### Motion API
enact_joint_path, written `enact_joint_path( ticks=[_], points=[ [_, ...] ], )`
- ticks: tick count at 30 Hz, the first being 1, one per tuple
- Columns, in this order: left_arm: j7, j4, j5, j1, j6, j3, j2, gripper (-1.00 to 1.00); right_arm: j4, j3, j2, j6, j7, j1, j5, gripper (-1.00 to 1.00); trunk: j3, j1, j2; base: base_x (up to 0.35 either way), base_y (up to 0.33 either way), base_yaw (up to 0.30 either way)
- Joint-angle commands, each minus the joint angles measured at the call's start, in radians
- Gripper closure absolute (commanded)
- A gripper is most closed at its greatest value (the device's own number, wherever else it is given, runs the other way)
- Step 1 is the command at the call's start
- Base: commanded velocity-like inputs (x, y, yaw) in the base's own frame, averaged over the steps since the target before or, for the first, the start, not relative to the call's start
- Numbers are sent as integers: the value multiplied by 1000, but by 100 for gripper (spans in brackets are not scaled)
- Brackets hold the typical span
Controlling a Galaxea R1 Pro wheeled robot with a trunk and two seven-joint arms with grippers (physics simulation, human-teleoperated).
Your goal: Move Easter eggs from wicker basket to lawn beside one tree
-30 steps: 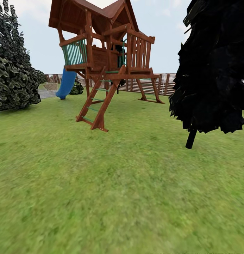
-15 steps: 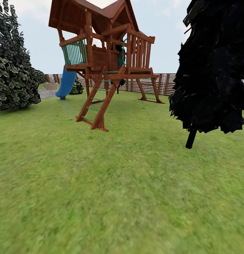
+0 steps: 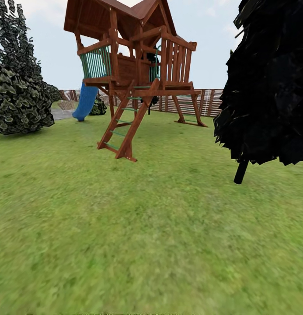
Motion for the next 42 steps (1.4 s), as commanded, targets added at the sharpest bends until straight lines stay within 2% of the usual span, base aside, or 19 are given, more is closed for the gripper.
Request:
enact_joint_path(
  ticks=[1, 15, 28, 42],
  points=[
    [0, 0, 1, 0, -1, 1, 0, -100, 0, 1, 0, -3, 0, 0, 0, -100, -3, 0, 0, 0, 0, 115],
    [0, 0, 1, 0, -1, 1, 0, -100, -1, -3, -1, -6, 1, 0, -3, -100, -25, 0, 0, 0, 0, 99],
    [0, 0, 1, 0, -1, 1, 0, -100, -2, -11, -2, -10, 4, 0, -8, -100, -29, 0, 0, 0, 0, -257],
    [0, 0, 1, 0, -1, 1, 0, -100, -2, 1, -3, -9, 0, 0, 3, -100, -29, 0, 0, 0, 0, -20]
  ],
)
